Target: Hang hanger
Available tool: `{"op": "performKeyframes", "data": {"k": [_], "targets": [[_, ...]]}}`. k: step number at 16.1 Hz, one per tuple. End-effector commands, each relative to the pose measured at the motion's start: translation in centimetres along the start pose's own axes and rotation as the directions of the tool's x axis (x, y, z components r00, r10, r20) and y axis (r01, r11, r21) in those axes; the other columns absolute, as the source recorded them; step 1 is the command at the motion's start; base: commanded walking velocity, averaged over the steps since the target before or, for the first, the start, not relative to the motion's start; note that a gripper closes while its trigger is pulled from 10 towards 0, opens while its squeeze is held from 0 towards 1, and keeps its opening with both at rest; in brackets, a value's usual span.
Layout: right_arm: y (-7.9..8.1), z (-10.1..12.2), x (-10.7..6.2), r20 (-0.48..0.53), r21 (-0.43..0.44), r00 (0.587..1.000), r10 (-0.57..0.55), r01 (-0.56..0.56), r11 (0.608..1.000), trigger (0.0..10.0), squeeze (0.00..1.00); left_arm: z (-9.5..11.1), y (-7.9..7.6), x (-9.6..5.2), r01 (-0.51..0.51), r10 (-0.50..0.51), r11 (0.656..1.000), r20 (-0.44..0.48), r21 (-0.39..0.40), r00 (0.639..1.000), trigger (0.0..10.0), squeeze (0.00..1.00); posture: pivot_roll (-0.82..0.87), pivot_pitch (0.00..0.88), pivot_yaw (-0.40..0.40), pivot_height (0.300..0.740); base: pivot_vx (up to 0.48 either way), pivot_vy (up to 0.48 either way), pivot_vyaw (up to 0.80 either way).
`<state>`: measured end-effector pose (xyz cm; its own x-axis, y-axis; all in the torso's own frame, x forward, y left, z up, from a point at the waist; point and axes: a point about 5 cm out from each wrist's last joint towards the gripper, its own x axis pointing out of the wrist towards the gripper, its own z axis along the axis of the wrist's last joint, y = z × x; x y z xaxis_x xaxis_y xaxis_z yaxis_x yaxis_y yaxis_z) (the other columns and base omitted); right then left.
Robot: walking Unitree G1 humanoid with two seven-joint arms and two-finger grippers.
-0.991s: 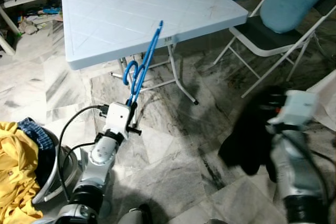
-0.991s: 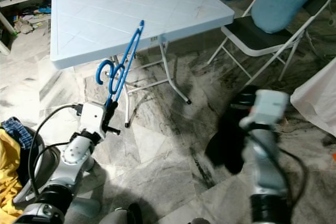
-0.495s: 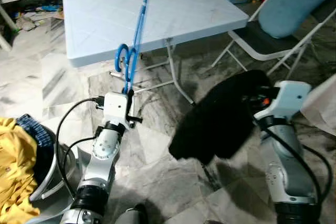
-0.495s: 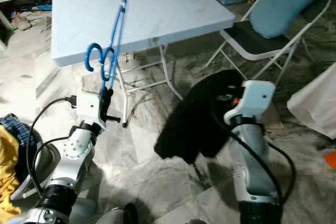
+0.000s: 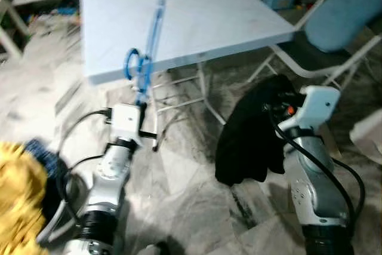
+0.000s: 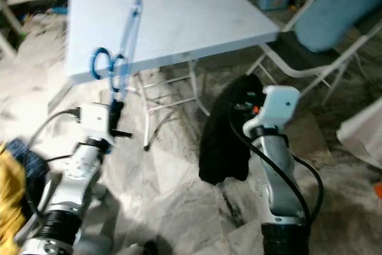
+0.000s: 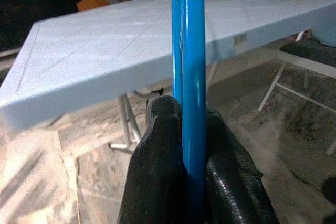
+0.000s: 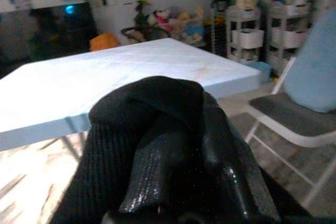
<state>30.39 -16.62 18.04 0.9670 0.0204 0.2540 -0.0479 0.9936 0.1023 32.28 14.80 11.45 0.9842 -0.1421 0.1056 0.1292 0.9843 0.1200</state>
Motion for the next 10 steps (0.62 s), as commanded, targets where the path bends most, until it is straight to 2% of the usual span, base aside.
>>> {"op": "performKeyframes", "data": {"k": [1, 5, 10], "targets": [[-0.6, 0.1, -0.1, 0.012, -0.004, 1.0, -0.02, 0.02, 1.0, 10.0, 0.0, 0.9, -0.6, 0.4, 0.033, -0.033, 0.999, 0.031, -0.004, 0.999, 10.0, 0.0, -0.13, 0.06, 0.059, 0.74, 0.424, 0.0, 0.0], [0.2, 0.1, 0.4, 0.03, 0.0, 1.0, -0.003, 0.003, 1.0, 10.0, 0.0, 1.3, -0.2, 0.7, 0.029, -0.029, 1.0, 0.032, 0.001, 0.999, 10.0, 0.0, -0.12, 0.049, 0.076, 0.74, 0.431, 0.0, 0.0], [0.7, 1.1, 1.5, 0.062, -0.031, 0.997, 0.037, -0.035, 0.999, 10.0, 0.0, 2.1, -0.2, 1.3, 0.017, -0.017, 1.0, 0.052, -0.005, 0.999, 10.0, 0.0, -0.12, 0.057, 0.074, 0.74, 0.432, 0.0, 0.7]]}}
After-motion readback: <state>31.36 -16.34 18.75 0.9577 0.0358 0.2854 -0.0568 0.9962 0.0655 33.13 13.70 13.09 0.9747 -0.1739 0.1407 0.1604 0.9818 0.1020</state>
